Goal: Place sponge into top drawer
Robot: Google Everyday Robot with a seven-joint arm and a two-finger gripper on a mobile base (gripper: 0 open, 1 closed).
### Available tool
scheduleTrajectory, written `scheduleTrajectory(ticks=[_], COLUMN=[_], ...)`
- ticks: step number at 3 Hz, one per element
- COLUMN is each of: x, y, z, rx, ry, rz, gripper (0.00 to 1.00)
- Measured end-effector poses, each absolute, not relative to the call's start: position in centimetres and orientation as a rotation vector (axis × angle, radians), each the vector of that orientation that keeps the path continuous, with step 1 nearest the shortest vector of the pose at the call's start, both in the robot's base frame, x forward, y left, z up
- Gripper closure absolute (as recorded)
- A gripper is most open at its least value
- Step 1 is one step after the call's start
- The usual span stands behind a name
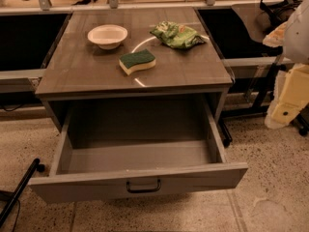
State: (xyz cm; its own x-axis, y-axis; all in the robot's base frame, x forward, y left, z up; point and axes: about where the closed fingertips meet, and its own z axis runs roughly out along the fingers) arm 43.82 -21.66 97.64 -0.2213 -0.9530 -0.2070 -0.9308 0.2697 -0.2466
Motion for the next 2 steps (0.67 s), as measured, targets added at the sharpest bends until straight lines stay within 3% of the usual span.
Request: scheduleTrajectory(ticks=[2], x=[46.6], y=[-19.8], z=[96.4], rx=[-1.727], ry=[2.174], rz=[-0.032], gripper=[0.00])
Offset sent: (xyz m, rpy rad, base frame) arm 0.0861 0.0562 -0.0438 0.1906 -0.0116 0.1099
